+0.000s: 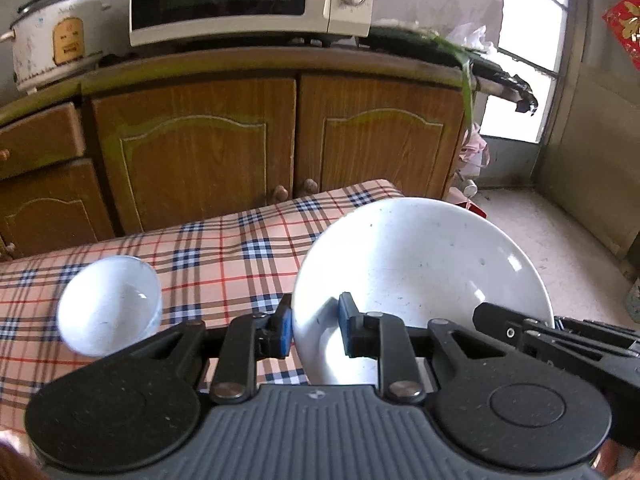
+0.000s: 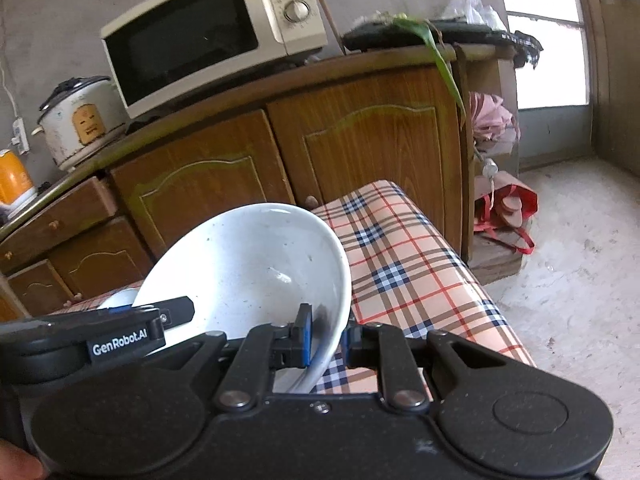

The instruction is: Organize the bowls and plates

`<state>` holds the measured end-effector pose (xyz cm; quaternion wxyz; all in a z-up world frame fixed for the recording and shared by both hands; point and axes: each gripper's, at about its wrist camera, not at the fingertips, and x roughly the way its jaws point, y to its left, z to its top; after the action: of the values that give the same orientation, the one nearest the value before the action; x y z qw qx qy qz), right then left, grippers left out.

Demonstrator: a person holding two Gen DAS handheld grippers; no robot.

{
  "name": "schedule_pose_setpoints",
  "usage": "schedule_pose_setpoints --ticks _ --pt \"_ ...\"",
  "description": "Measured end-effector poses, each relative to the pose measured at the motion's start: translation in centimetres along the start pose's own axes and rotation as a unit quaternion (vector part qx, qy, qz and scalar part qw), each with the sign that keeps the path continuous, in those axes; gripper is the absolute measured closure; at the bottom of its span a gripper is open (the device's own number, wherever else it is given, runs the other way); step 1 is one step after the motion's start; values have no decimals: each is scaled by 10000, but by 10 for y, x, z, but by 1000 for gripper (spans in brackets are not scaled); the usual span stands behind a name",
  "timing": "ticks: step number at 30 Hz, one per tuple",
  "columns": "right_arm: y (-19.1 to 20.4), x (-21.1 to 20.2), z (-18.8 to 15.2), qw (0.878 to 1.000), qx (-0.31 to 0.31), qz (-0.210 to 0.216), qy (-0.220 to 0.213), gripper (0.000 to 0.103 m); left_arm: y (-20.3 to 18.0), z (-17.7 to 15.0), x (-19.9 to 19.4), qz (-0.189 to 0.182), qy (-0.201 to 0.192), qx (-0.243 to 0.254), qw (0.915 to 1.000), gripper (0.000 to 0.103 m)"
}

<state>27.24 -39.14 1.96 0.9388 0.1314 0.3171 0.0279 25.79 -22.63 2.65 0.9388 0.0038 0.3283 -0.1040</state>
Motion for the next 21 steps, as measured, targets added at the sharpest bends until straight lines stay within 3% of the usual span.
schedule_pose_setpoints --ticks 21 --pt "23 -89 -19 9996 -148 63 -232 84 -6 -22 -76 106 -218 119 9996 79"
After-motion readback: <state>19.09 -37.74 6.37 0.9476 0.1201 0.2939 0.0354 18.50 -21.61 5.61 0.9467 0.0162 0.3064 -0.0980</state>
